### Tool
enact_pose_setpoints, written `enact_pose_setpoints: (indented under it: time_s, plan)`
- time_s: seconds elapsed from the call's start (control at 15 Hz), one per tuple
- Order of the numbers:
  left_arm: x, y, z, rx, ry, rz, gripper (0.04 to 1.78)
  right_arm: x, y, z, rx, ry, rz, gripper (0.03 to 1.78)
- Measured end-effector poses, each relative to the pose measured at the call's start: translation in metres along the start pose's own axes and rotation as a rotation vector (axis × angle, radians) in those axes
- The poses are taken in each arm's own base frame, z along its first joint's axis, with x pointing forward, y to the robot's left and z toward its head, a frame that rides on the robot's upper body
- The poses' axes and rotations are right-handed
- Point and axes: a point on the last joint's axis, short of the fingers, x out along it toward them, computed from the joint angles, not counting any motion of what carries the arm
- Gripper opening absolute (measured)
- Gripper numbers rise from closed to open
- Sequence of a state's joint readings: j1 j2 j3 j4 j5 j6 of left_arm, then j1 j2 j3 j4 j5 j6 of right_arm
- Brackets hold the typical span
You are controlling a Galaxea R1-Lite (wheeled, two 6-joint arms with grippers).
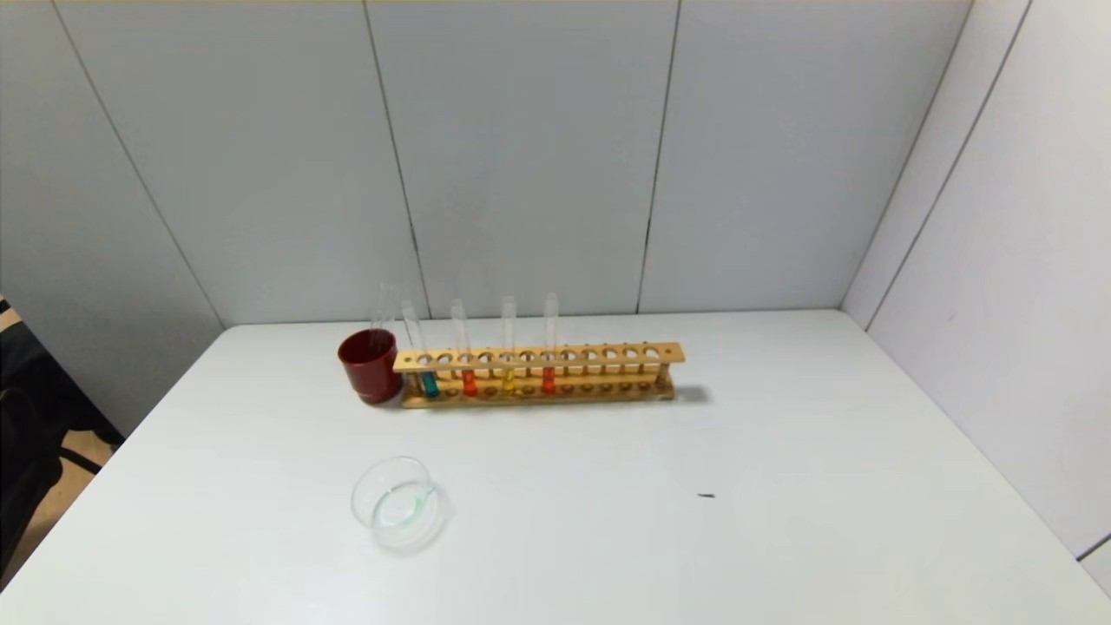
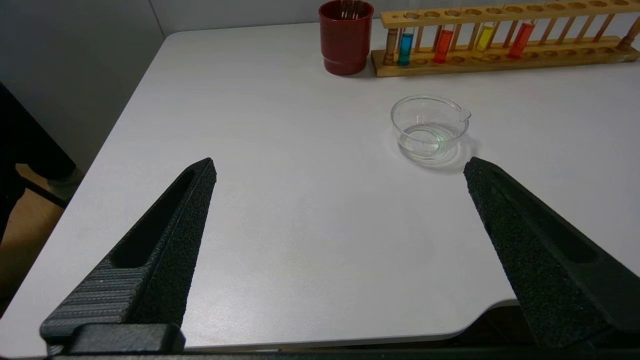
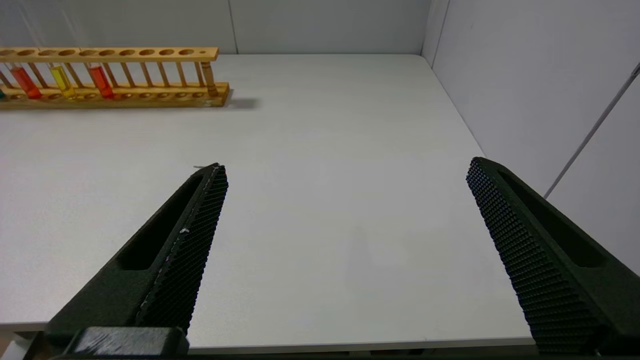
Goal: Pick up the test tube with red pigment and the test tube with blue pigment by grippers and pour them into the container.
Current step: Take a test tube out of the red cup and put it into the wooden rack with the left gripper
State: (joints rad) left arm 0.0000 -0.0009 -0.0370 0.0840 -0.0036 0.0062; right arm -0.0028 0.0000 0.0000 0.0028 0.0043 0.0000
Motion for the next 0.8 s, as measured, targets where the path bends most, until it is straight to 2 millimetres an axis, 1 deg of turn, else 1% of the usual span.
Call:
enact_pose_setpoints:
  time_s: [0.8]
  plan:
    - [0.0000, 0.0000, -0.0001, 0.000, 0.000, 0.000, 1.75, 0.0000, 0.0001, 0.0002, -0.012, -0.002, 0.002, 1.75]
